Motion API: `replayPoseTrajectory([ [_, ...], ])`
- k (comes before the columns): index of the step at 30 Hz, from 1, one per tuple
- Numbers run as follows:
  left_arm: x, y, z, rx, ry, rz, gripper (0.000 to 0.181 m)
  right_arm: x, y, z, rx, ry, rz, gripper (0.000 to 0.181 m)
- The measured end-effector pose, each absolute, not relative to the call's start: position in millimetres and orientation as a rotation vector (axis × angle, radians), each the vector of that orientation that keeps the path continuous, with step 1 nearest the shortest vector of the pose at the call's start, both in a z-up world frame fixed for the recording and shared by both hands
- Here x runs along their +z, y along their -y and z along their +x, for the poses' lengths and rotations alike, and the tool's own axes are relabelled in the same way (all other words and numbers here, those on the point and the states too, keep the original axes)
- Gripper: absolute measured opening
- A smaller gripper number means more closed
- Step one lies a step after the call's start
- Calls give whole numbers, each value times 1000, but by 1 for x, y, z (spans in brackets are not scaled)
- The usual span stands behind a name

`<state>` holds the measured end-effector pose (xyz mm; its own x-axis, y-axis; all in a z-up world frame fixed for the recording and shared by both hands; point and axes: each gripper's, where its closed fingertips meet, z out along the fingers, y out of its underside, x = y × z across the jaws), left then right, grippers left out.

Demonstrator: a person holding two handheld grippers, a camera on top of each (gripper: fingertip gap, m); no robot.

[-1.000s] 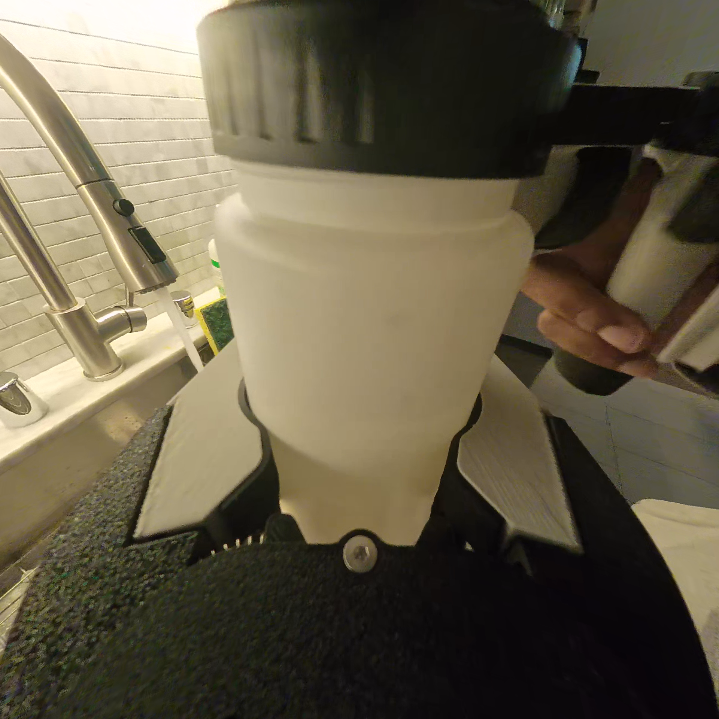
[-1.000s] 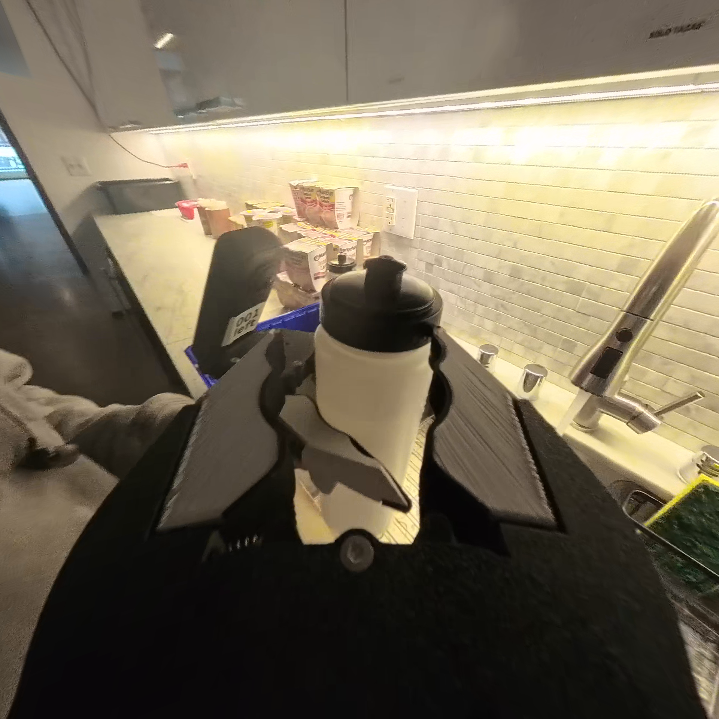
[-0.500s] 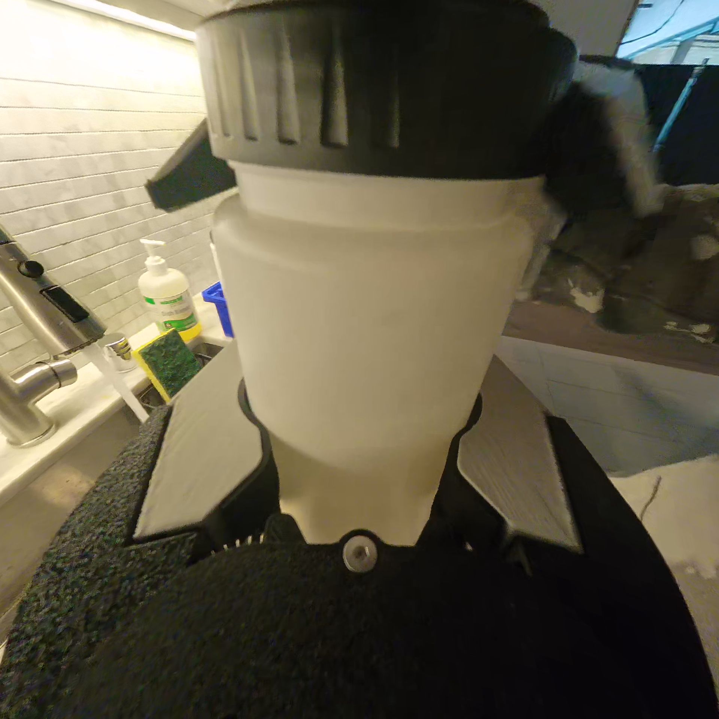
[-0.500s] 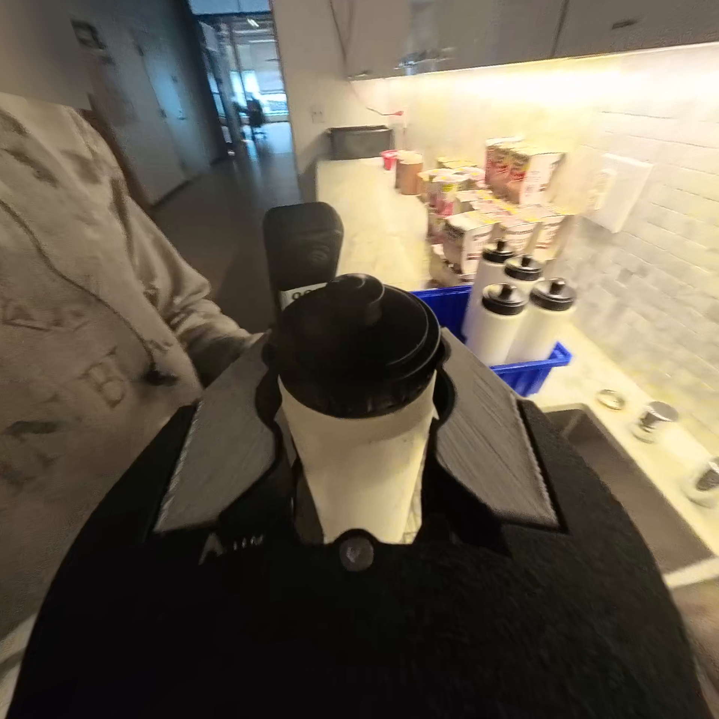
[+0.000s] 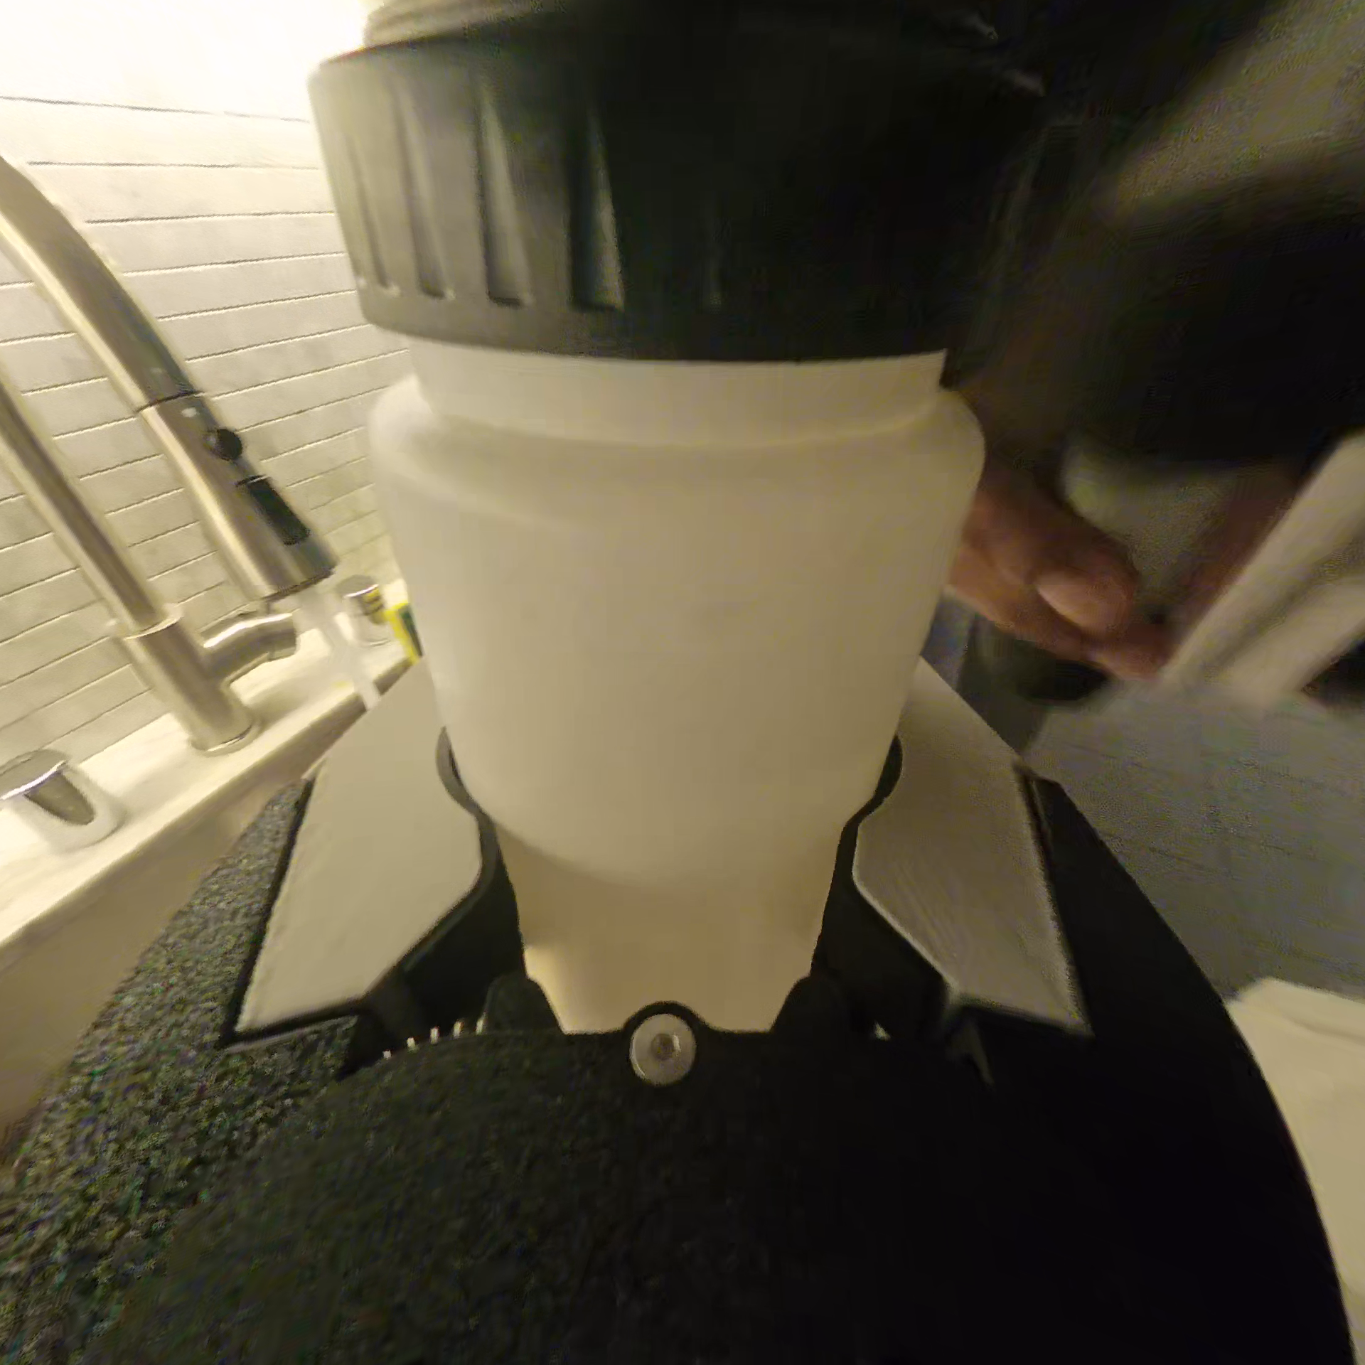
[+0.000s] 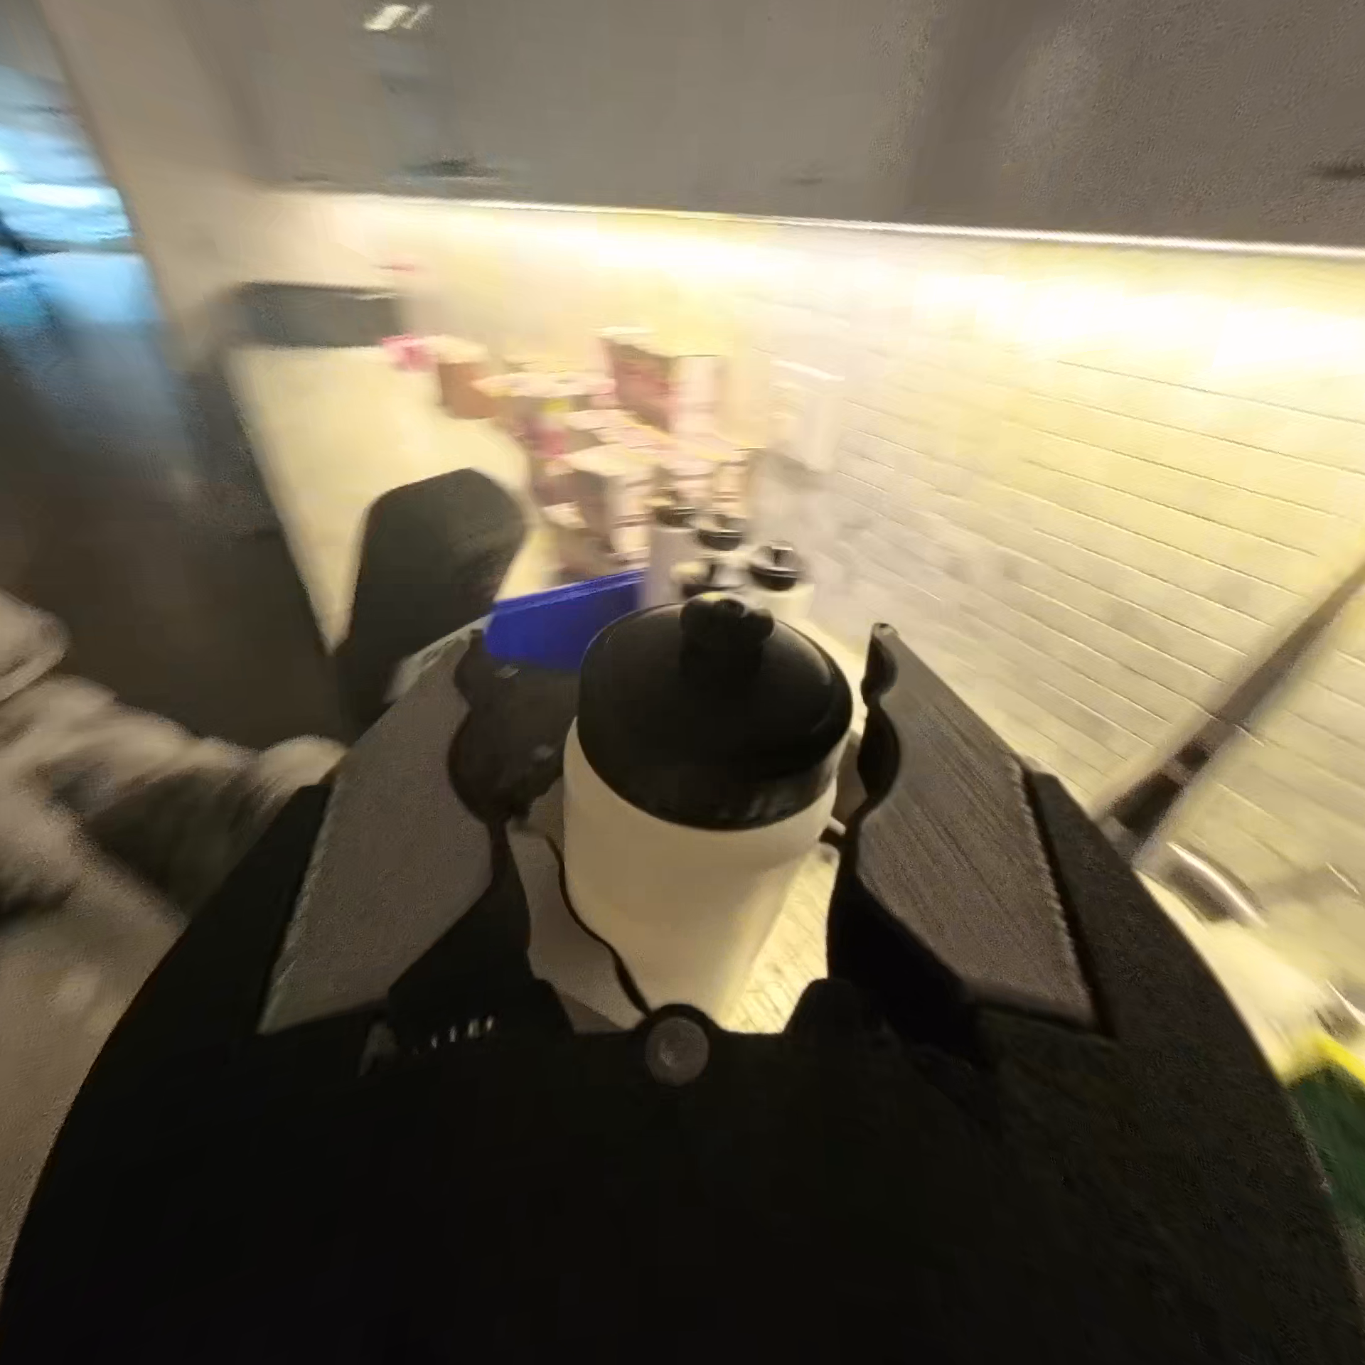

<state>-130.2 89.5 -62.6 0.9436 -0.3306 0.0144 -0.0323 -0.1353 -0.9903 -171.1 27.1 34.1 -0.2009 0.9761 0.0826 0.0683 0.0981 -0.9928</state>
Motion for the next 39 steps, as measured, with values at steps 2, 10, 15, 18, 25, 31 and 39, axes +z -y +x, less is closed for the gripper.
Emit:
replayPoseTrajectory([
  [2, -59, -80, -116, -347, -386, -1673, 104, 30, -14, -160, 1391, 1743, -973, 97],
  [10, -42, -64, -97, -486, -440, -1632, 103, 38, 2, -164, 1658, 1760, -954, 79],
  [15, -61, -81, -133, -251, -270, -1736, 104, 20, -39, -186, 1152, 1185, -1379, 78],
  [18, -65, -81, -132, -300, -248, -1734, 105, 14, -38, -187, 962, 1240, -1359, 82],
  [25, -48, -56, -104, -507, -481, -1663, 103, 46, 14, -154, 1600, 1932, -819, 92],
  [31, -38, -47, -93, -572, -507, -1622, 103, 54, 15, -154, 1641, 1834, -822, 71],
  [39, -46, -52, -90, -517, -518, -1650, 103, 43, 6, -156, 1448, 1692, -940, 85],
])
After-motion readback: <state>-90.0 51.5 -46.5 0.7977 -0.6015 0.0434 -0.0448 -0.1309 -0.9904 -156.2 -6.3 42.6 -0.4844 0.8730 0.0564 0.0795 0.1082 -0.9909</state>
